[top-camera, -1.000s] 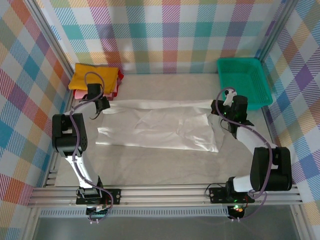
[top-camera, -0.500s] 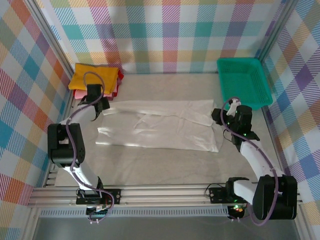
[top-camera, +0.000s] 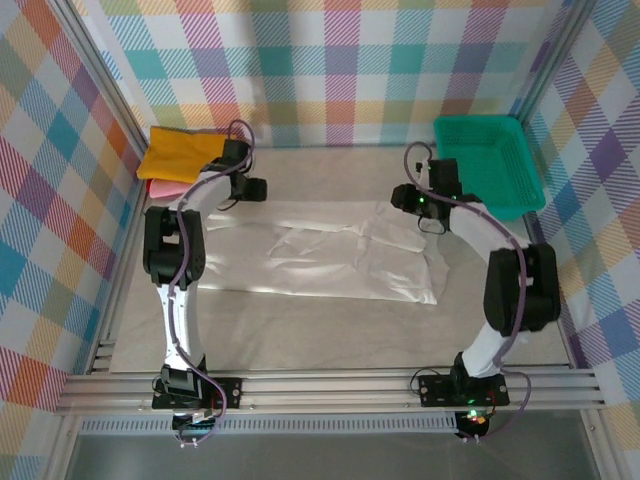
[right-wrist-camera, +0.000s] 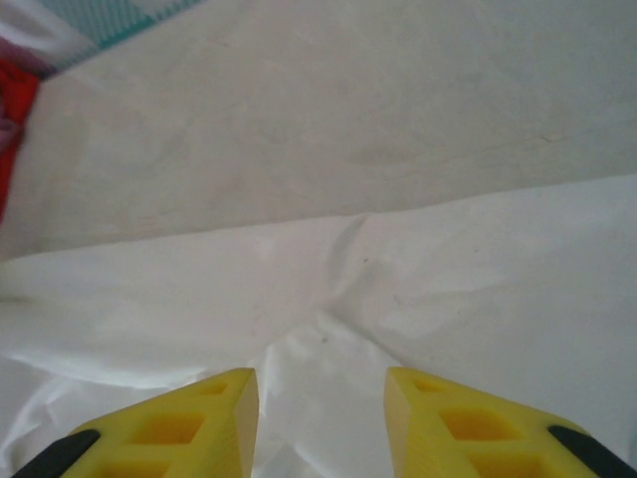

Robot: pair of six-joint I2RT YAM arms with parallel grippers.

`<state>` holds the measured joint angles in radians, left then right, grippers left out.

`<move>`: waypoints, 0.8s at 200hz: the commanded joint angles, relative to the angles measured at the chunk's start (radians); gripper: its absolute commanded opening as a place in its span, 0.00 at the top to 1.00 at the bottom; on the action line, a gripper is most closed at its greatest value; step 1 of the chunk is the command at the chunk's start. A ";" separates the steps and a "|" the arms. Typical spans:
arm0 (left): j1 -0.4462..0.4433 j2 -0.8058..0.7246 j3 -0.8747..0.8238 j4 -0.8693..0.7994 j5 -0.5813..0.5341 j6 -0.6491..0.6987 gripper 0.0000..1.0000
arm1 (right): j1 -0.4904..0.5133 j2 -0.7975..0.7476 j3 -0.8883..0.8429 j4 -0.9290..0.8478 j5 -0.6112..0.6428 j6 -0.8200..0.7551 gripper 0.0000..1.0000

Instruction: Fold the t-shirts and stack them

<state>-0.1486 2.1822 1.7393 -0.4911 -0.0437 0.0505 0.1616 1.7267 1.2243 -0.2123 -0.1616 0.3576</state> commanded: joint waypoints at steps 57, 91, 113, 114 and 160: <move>0.000 0.063 0.056 -0.145 0.035 0.097 0.77 | 0.019 0.108 0.112 -0.165 0.010 0.009 0.60; -0.002 -0.069 -0.126 -0.046 -0.027 0.041 0.78 | 0.019 0.082 0.088 -0.167 0.030 0.002 0.60; -0.003 -0.165 -0.242 0.033 -0.072 -0.023 0.75 | 0.019 0.081 0.077 -0.167 0.030 -0.002 0.59; -0.003 -0.169 -0.248 0.036 -0.074 -0.025 0.75 | 0.019 0.080 0.078 -0.167 0.030 -0.002 0.59; -0.004 -0.254 -0.411 0.130 -0.148 -0.111 0.68 | 0.019 0.089 0.057 -0.156 0.008 -0.003 0.60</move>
<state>-0.1547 1.9598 1.3884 -0.4335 -0.1459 -0.0006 0.1734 1.8397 1.3014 -0.3614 -0.1387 0.3573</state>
